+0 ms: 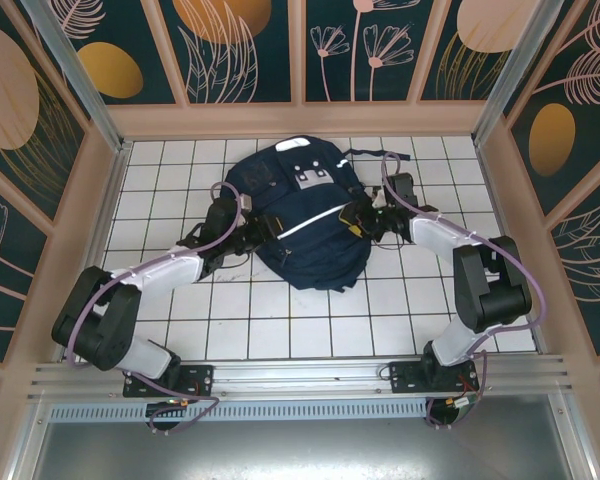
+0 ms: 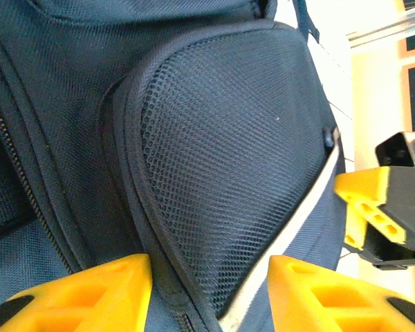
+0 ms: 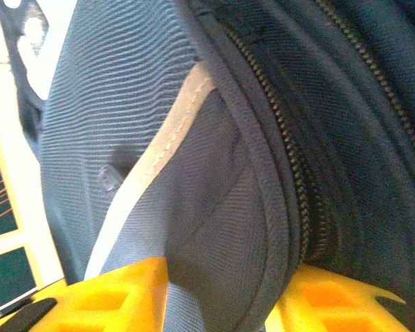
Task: Pack the student bag
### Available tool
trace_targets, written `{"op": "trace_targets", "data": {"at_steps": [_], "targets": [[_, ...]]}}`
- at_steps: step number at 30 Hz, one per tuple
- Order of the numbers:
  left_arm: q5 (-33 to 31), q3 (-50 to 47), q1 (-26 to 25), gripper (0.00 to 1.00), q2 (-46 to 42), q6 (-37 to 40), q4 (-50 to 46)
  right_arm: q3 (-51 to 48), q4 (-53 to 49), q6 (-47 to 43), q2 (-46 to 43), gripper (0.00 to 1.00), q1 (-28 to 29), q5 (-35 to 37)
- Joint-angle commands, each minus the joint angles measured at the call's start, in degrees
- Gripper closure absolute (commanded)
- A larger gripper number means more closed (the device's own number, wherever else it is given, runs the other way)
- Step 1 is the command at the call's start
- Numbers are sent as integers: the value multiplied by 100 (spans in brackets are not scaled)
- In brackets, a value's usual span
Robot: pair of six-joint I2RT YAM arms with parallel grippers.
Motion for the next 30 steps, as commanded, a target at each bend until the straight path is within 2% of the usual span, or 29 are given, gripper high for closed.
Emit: {"op": "trace_targets", "data": {"at_steps": [1, 7, 10, 13, 17, 21, 25, 30], "targets": [[313, 76, 94, 57, 177, -146, 495, -53, 1298, 169, -30, 61, 77, -649], [500, 61, 111, 60, 291, -221, 647, -215, 2059, 438, -116, 61, 113, -1032], [830, 28, 111, 67, 337, -319, 968, -199, 2136, 559, 15, 59, 176, -1070], [993, 45, 111, 77, 350, -386, 1120, -61, 1254, 240, -131, 54, 190, -479], [1018, 76, 111, 88, 345, -376, 1129, 37, -305, -419, -680, 34, 162, 648], [1073, 94, 111, 97, 333, -377, 1216, -224, -1157, -808, -1398, 29, 261, 1342], [1157, 186, 111, 97, 273, -382, 1239, -64, -1873, -1119, -1857, 30, 1257, 2583], [1262, 284, 111, 97, 118, -427, 1286, 238, -1799, -798, -1606, 38, 2623, 3321]]}}
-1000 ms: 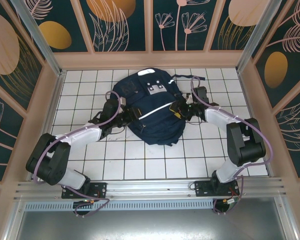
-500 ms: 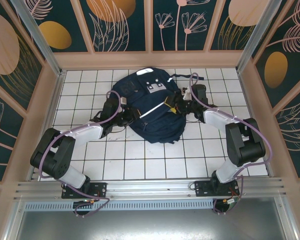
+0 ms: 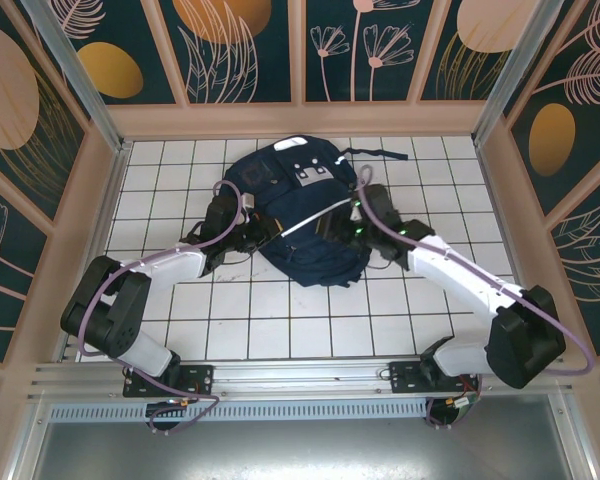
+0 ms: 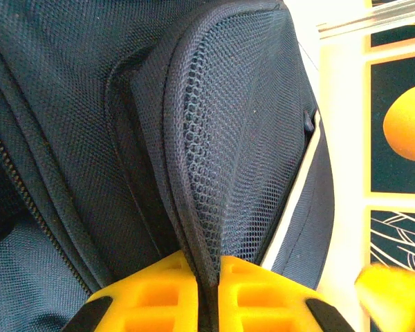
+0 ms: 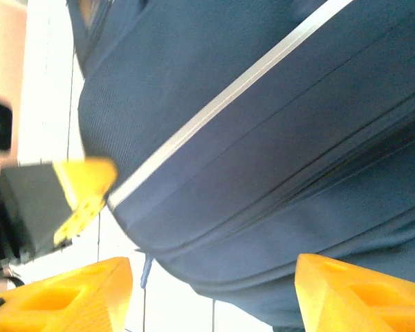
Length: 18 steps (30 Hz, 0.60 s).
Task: Pack the student bag
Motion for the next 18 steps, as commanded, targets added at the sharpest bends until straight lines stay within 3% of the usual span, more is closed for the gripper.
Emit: {"op": "trace_targets", "data": {"at_steps": [1, 4, 10, 18], "targets": [[492, 280, -20, 97, -278, -17, 625, 312, -364, 147, 296, 38, 748, 1131], [483, 251, -19, 97, -377, -72, 671, 443, -134, 591, 689, 40, 1047, 1176], [478, 215, -20, 98, -426, -124, 728, 475, 624, 1150, 1191, 49, 1200, 591], [535, 206, -20, 98, -387, -136, 785, 760, 857, 1283, 1664, 64, 1276, 200]]}}
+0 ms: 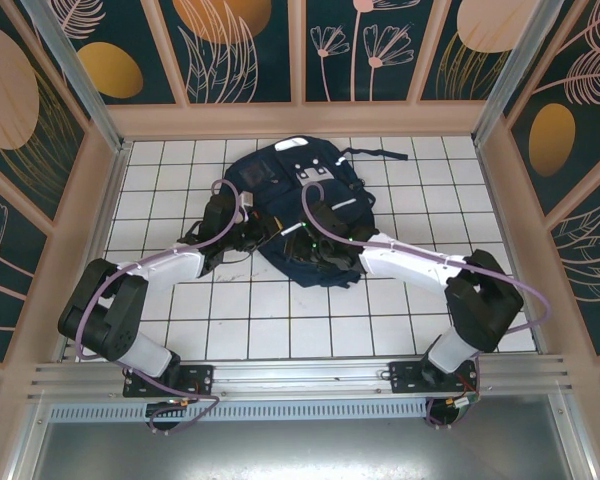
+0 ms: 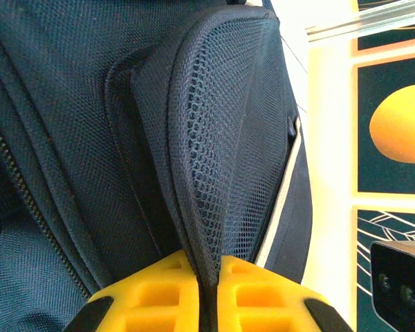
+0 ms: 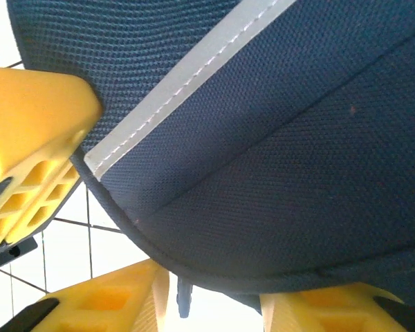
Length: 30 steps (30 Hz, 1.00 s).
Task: Pack the student bag
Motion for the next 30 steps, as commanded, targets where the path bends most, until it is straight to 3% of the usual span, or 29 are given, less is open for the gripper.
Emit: {"op": "trace_targets", "data": {"at_steps": [1, 7, 15, 22, 27, 30], "targets": [[468, 212, -44, 98, -245, -11, 785, 234, 453, 173, 190, 66, 100, -340], [560, 180, -46, 98, -166, -98, 912, 427, 339, 99, 420, 78, 115, -293], [578, 178, -46, 99, -163, -141, 933, 316, 737, -120, 343, 77, 214, -159], [581, 143, -46, 100, -157, -326, 1055, -155, 1503, 65, 97, 76, 379, 567], [615, 145, -46, 100, -157, -372, 1067, -240, 1509, 399, 76, 72, 416, 1094], [615, 134, -45, 100, -174, -368, 1043, -107, 1388, 335, 230, 76, 438, 1111]]}}
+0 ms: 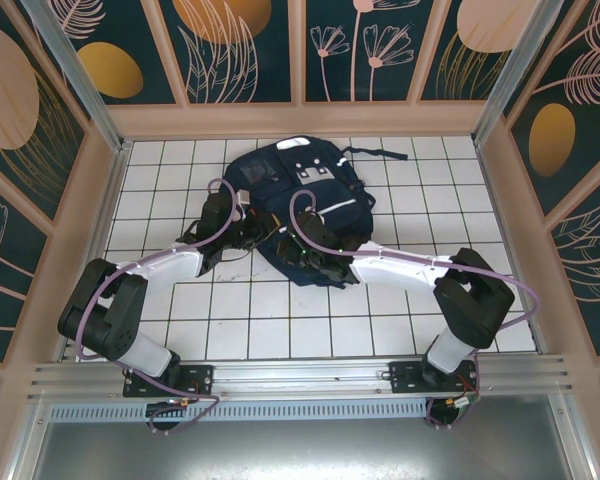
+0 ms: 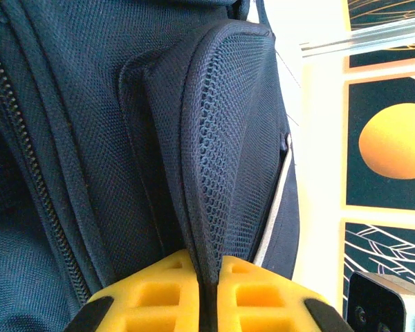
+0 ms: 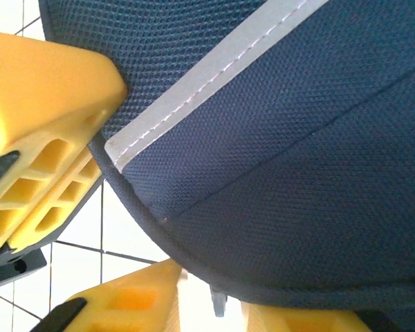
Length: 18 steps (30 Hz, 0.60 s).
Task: Pack the student bag
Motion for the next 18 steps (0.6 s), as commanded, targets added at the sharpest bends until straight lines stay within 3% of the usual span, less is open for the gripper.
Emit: {"op": "trace_targets", "data": {"at_steps": [1, 8, 13, 18], "targets": [[604, 133, -120, 100, -183, -83, 901, 149, 427, 44, 78, 78, 51, 374], [163, 116, -120, 100, -198, 33, 644, 436, -798, -47, 95, 96, 112, 827], [-627, 155, -111, 100, -167, 400, 122, 282, -2058, -440, -380, 98, 52, 1183], [-830, 133, -2, 100, -25, 462, 64, 267, -2830, -1227, -651, 98, -225, 1449]]}}
